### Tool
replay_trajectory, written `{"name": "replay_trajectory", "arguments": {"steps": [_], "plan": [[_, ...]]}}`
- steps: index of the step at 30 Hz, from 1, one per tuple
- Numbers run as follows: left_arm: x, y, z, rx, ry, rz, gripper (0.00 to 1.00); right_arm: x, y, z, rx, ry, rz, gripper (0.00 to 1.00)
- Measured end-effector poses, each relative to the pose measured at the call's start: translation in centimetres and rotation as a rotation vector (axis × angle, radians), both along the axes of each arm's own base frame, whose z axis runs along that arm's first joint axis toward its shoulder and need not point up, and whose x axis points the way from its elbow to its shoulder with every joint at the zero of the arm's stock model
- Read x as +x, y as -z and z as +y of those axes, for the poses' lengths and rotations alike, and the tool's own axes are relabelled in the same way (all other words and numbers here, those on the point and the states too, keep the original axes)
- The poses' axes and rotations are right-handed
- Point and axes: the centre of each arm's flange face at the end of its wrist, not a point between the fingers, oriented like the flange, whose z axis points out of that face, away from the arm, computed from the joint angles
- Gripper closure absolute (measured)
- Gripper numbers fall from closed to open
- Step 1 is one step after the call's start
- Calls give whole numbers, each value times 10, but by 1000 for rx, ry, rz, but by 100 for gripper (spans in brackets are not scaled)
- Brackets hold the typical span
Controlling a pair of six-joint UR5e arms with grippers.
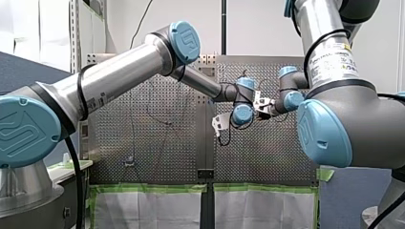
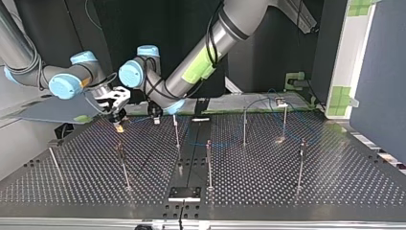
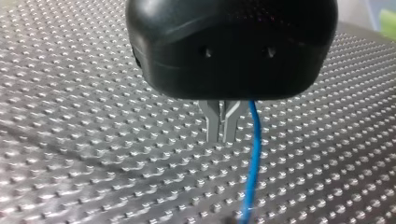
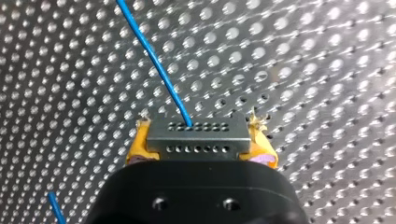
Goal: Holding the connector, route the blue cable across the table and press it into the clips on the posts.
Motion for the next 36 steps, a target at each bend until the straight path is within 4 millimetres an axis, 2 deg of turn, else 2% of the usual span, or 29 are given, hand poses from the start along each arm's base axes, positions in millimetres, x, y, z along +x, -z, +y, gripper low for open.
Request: {"name": "replay_trajectory", "arguments": {"steps": [7,19,27,36], "plan": [[-9,-35,0,-15,-21,-25,100,2,-30,2,-22,3,-63,100],[-29,-78,-8,-34,-11,-58,100,-3,-74,5,-71,13,-112,100],[-42,-98,-8,-33,-32,-68,100,-5,-107,8,-113,14,-139,100],[-54,-134,-8,-55,-22,-98,100,-3,-138,16,-154,5,-163,100]]}}
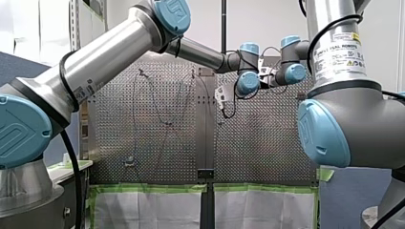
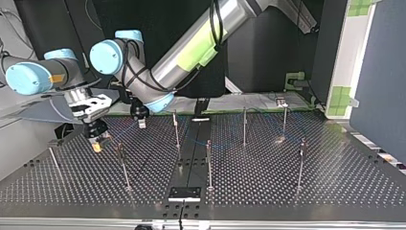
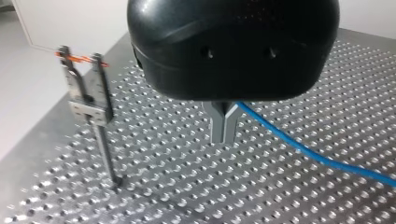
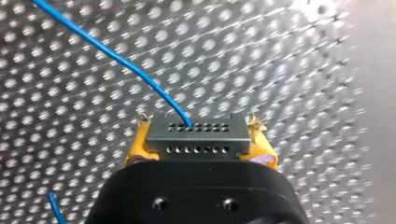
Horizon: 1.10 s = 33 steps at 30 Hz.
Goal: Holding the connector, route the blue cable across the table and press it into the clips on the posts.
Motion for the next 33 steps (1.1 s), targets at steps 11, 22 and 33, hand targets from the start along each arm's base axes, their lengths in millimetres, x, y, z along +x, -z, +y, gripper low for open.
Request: {"name": "replay_trajectory", "arguments": {"steps": [11,22,33], "plan": [[-2,-31,9,-14,-14,-22,100,-1,-49,11,-66,-7,-25,100],[16,-48,19,-20,-20,-63,100,0,-73,17,-87,-15,-36,100],[60,-52,40,-25,6,-115,100,0,-73,17,-81,-15,-36,100]]}}
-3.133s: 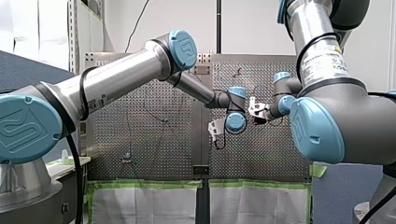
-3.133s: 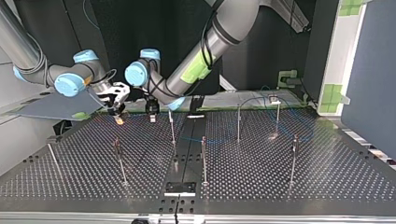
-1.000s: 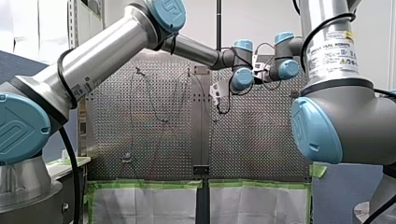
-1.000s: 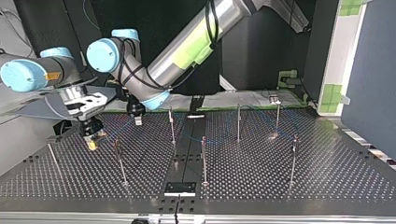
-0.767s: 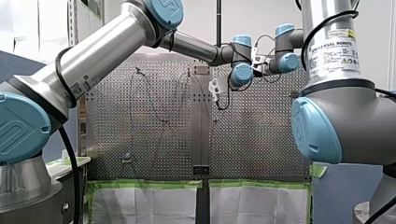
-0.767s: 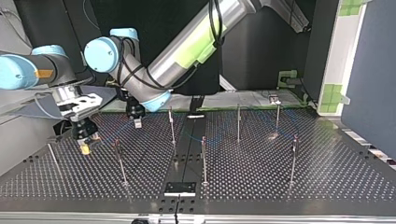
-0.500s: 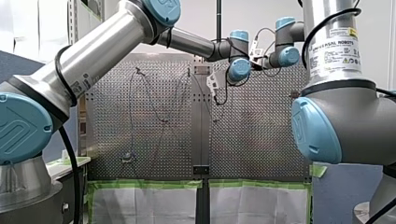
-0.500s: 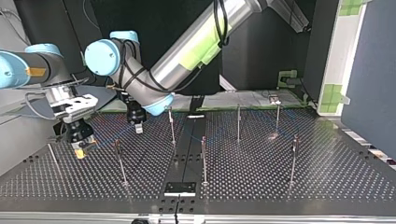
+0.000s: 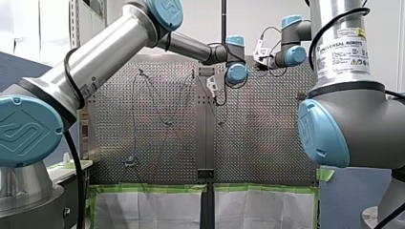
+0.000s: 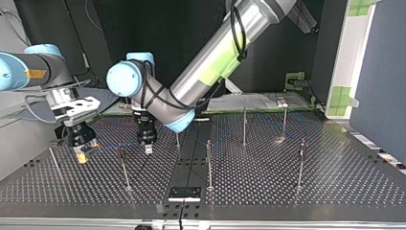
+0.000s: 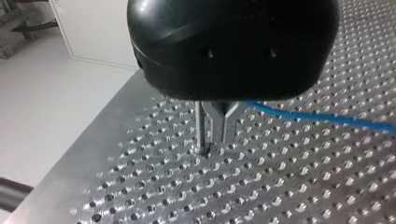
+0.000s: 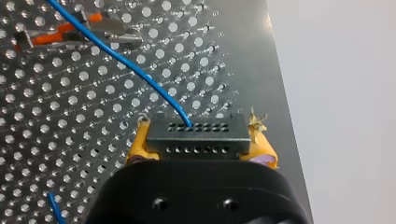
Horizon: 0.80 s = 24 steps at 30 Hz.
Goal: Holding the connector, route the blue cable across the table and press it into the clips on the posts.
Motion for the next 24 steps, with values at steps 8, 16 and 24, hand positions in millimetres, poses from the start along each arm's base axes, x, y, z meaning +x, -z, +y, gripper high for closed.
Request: {"name": "replay_trajectory", "arguments": {"steps": [8,16,24], "plan": [[11,2,0,-4,60,-21,100,-3,2,-2,5,7,0,100],[17,4,-1,-3,112,-35,100,-7,4,-6,11,18,-2,100],[33,13,5,-3,115,-42,100,-7,20,-14,33,22,1,100]]}}
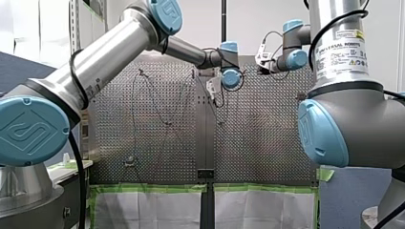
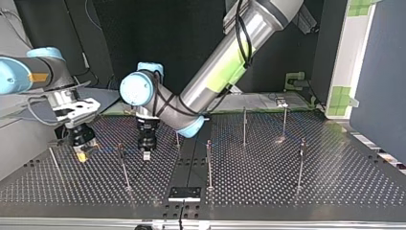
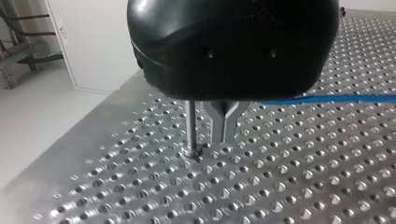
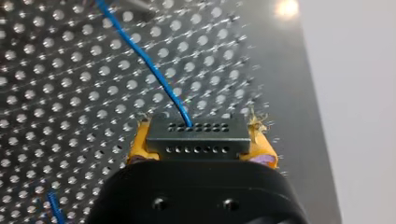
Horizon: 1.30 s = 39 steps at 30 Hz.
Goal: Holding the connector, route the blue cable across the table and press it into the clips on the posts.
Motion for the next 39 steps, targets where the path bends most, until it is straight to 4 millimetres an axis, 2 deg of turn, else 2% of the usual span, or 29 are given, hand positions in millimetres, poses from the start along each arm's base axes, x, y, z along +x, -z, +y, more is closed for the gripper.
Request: {"name": "replay_trajectory", "arguments": {"steps": [5,12,13,14,15,16,17,18,19,20,21,23,25,39], "plan": [[8,10,3,7,-4,6,100,0,4,-3,2,0,0,100],[7,13,2,17,1,14,100,0,4,-4,-3,1,-1,100],[6,13,2,18,2,14,97,0,3,-4,-4,1,-1,100],[6,13,1,19,3,15,89,0,3,-4,-6,1,-1,100],[5,13,1,21,5,16,89,0,3,-4,-6,1,-1,100],[5,13,0,22,8,17,71,0,3,-4,-7,1,-2,100],[4,13,0,23,11,18,61,0,3,-4,-7,1,-2,100],[3,13,-1,25,13,19,61,0,3,-4,-8,1,-2,100],[3,14,-1,27,17,21,49,0,3,-4,-8,1,-2,100],[2,14,-2,29,19,23,31,0,3,-4,-8,0,-2,100],[1,14,-2,31,21,26,31,0,3,-4,-8,0,-2,100],[0,15,-3,36,24,31,2,0,3,-4,-8,0,-2,100],[-2,16,-4,41,27,37,0,1,3,-4,-9,-1,-1,100],[-20,20,2,77,-10,129,0,1,3,-4,-10,-2,0,100]]}}
